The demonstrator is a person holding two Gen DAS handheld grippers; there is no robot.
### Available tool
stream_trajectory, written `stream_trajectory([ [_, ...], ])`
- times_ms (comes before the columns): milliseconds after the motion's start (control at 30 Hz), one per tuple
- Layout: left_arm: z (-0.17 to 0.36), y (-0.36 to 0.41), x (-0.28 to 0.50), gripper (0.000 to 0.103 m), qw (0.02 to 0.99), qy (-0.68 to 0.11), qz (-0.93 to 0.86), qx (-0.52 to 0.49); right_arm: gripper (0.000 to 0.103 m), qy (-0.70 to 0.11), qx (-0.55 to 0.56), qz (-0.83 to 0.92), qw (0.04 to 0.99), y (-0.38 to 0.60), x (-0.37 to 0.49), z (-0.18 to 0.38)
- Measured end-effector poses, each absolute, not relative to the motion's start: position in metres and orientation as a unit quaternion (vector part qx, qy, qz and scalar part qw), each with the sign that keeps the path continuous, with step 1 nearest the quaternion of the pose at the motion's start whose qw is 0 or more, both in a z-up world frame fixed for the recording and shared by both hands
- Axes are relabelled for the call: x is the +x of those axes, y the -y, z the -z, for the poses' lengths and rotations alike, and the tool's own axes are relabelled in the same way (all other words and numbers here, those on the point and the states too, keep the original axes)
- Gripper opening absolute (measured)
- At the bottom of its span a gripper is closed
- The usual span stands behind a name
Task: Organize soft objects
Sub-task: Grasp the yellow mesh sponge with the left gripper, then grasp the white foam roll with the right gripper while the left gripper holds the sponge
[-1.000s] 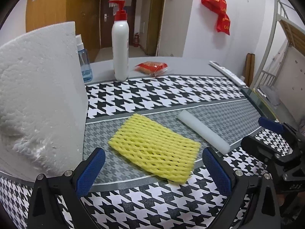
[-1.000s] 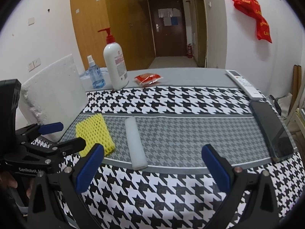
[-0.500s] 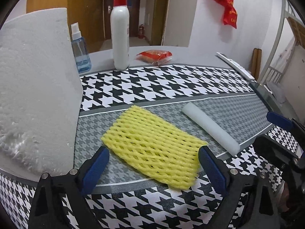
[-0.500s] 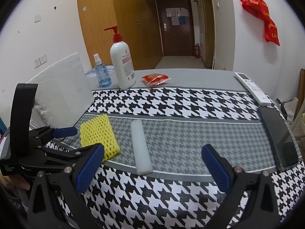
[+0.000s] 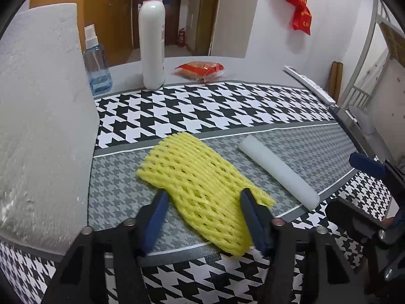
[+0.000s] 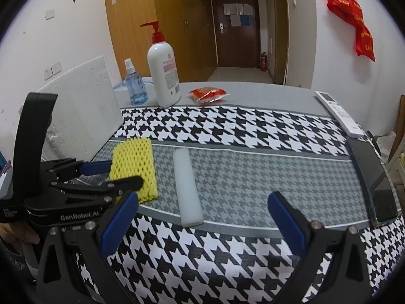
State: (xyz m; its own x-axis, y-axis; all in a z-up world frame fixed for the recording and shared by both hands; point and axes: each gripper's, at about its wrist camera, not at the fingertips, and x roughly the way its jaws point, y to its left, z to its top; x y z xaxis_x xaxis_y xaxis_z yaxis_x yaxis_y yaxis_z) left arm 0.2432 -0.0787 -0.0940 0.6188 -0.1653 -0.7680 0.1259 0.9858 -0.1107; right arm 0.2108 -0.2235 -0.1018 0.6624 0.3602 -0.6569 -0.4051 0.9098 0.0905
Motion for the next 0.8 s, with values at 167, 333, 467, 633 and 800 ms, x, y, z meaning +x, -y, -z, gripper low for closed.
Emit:
stream_trajectory([
  [167, 0.092, 0.081, 0.242, 0.020, 0.902, -0.416, 0.115, -0.014, 0.103, -0.362, -0.041, -0.209, 0.907, 0.214, 0.212, 0.105],
  [333, 0.084, 0.082, 0.233, 0.012, 0.911, -0.390, 0.136, -0.015, 0.103, -0.372, -0.047, -0.215, 0.902, 0.202, 0.214, 0.108],
  [467, 0.077, 0.077, 0.226, 0.012, 0.915, -0.373, 0.152, -0.027, 0.103, -0.372, -0.052, -0.215, 0.902, 0.198, 0.216, 0.106],
  [633, 0.075, 0.073, 0.224, 0.012, 0.917, -0.368, 0.149, -0.028, 0.086, -0.388, -0.057, -0.212, 0.895, 0.192, 0.225, 0.111],
  [800, 0.078, 0.075, 0.224, 0.012, 0.914, -0.375, 0.154, -0.019, 0.075, -0.395, -0.060, -0.209, 0.892, 0.189, 0.233, 0.113],
])
